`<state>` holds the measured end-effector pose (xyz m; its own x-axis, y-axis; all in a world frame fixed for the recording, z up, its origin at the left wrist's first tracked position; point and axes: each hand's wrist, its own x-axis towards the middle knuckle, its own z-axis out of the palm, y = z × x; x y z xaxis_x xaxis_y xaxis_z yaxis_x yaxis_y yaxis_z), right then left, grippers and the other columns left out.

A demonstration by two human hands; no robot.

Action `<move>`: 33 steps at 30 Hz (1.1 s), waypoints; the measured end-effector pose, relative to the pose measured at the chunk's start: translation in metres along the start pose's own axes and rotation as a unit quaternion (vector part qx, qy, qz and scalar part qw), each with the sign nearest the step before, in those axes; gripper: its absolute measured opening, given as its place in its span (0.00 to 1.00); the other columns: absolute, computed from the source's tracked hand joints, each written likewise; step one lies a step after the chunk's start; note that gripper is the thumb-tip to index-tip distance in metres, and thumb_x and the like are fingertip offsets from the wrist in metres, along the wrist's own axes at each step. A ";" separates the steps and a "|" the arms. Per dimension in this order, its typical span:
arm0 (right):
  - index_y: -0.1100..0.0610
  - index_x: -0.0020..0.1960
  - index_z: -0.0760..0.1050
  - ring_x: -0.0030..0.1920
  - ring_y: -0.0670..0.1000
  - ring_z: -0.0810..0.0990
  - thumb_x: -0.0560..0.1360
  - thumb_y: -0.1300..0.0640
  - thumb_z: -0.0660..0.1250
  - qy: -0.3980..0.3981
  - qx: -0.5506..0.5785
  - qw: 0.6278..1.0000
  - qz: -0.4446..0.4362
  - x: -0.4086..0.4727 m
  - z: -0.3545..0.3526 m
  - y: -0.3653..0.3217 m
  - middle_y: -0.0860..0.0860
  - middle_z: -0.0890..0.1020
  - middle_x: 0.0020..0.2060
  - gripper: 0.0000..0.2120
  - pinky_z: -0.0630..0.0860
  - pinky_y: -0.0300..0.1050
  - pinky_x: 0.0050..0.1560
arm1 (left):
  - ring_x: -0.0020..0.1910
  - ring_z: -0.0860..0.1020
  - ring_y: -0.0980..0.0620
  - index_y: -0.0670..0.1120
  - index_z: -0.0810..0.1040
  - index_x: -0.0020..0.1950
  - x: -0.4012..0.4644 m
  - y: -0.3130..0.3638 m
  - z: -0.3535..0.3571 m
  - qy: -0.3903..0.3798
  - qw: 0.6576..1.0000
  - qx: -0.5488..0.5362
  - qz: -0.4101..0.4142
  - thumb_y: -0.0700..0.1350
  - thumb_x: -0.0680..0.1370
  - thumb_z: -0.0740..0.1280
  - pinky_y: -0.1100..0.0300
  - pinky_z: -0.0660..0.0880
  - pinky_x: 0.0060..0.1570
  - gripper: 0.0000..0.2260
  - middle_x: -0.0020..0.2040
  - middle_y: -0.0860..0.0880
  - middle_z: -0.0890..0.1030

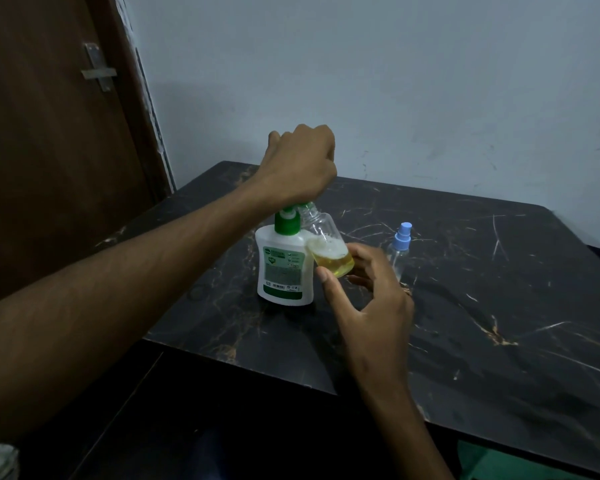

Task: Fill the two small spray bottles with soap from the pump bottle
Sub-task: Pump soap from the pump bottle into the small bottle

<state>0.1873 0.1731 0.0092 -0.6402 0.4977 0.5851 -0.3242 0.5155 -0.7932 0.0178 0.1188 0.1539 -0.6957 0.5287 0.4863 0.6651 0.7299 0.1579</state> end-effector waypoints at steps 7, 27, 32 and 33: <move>0.50 0.64 0.79 0.58 0.39 0.82 0.77 0.49 0.76 0.006 -0.001 1.000 -0.001 0.001 0.000 0.002 0.37 0.84 0.55 0.17 0.76 0.29 0.57 | 0.50 0.80 0.44 0.46 0.82 0.55 0.004 -0.001 -0.002 -0.002 1.000 -0.011 -0.008 0.40 0.78 0.62 0.44 0.71 0.63 0.10 0.52 0.47 0.83; 0.49 0.64 0.79 0.58 0.40 0.83 0.77 0.48 0.76 0.008 0.004 1.000 0.003 0.000 0.000 0.001 0.38 0.84 0.56 0.17 0.76 0.31 0.58 | 0.52 0.80 0.44 0.45 0.81 0.55 0.001 0.000 -0.005 0.000 1.000 -0.013 -0.002 0.37 0.79 0.61 0.44 0.69 0.62 0.11 0.54 0.47 0.83; 0.49 0.64 0.79 0.58 0.40 0.83 0.78 0.48 0.75 0.006 0.000 1.000 0.006 0.000 0.001 0.002 0.38 0.84 0.55 0.17 0.77 0.32 0.59 | 0.51 0.80 0.45 0.46 0.81 0.55 -0.002 0.001 -0.004 0.008 1.000 -0.007 0.001 0.37 0.79 0.61 0.45 0.70 0.63 0.11 0.52 0.47 0.83; 0.49 0.64 0.80 0.58 0.40 0.83 0.77 0.48 0.76 0.007 0.001 1.000 0.004 0.000 0.001 0.002 0.38 0.84 0.55 0.16 0.77 0.32 0.59 | 0.51 0.80 0.45 0.46 0.81 0.54 -0.003 0.001 -0.003 0.009 1.000 -0.006 0.001 0.36 0.79 0.61 0.45 0.70 0.64 0.11 0.52 0.47 0.83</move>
<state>0.1862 0.1736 0.0076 -0.6328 0.5124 0.5805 -0.3196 0.5100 -0.7986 0.0213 0.1164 0.1547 -0.6893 0.5221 0.5022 0.6698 0.7234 0.1673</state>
